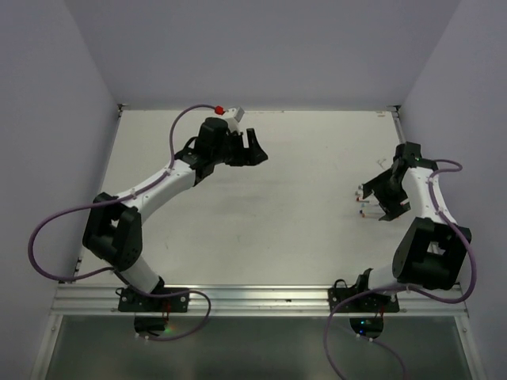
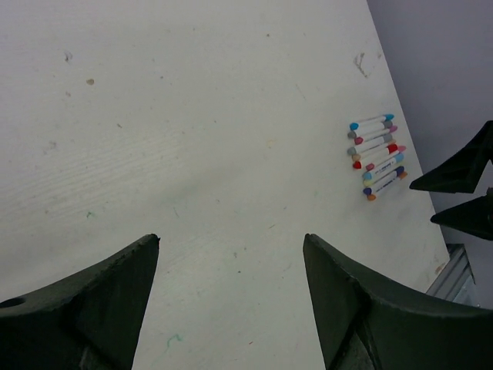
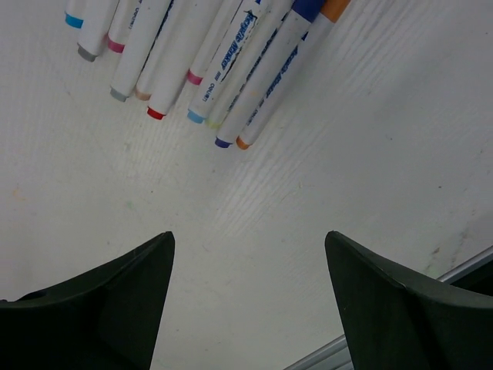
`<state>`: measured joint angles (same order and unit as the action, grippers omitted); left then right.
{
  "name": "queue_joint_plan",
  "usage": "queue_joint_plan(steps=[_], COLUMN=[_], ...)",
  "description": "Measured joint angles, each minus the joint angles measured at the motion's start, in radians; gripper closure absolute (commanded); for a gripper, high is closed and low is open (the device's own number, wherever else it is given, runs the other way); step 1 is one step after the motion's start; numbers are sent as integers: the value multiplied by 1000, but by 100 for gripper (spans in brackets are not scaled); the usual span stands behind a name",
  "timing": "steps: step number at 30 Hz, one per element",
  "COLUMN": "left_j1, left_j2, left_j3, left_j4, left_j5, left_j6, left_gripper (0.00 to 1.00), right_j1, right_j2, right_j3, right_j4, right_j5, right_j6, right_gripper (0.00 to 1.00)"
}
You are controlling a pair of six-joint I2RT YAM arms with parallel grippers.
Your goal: Open the pen caps
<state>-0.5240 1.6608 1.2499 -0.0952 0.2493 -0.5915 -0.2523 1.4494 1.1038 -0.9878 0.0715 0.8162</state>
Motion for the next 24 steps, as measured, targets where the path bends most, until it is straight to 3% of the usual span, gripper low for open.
queue_joint_plan(steps=[11, 24], left_j1=[1, 1], left_j2=[-77, -63], left_j3=[-2, -2], left_j4=[-63, -80], left_j5=[2, 13], left_j6=[103, 124], left_gripper=[20, 20], right_j1=[-116, -141], right_j2=[122, 135], right_j3=[-13, -99], right_j4=[73, 147], right_j5=[87, 122], right_j6=[-57, -95], right_gripper=[25, 38])
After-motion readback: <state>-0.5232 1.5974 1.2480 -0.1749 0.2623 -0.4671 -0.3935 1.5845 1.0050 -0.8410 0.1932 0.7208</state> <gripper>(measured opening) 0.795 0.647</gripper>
